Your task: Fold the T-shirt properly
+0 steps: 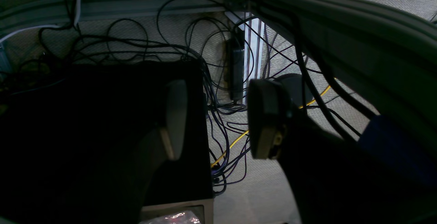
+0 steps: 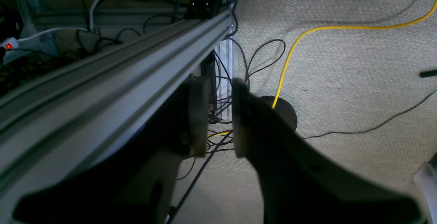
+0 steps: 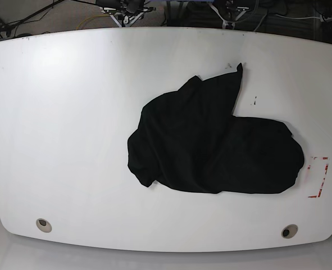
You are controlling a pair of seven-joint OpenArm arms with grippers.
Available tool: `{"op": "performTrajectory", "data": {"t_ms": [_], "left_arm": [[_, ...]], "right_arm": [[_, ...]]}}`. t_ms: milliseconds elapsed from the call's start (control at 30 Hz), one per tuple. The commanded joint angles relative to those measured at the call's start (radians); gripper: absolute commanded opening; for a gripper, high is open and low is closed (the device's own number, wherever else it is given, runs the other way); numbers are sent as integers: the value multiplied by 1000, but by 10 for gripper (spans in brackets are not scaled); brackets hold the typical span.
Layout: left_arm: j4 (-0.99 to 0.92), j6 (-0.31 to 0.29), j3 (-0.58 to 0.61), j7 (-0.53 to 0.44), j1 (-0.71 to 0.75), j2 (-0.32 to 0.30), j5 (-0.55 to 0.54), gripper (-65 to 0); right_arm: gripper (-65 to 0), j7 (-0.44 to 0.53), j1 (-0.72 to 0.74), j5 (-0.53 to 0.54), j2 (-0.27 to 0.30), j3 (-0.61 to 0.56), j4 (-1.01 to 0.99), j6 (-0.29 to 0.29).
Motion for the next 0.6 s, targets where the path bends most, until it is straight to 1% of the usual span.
{"op": "performTrajectory", "data": {"t_ms": [0,133,333,400,467,567], "left_arm": [[-15,4,-5,3,-4,3,-3,-380],[-11,3,-4,5,-3,3,-3,-379],[-11,4,-5,1,-9,2,-4,-377],[-16,-4,-7,-44,-12,9,-4,-385],[-11,-5,-7,-40,-14,8,-6,-385],[-11,-4,-8,-38,-13,11,-6,-386]], "right_arm": [[-551,-1,-5,3,1,4,8,10],[-524,-3,-8,2,2,2,10,12],[-443,-4,-6,1,2,4,9,10],[-454,30,-3,3,-2,8,-11,6],[-489,27,-2,3,-2,5,-8,6],[-521,26,-3,2,-2,8,-10,9]]}}
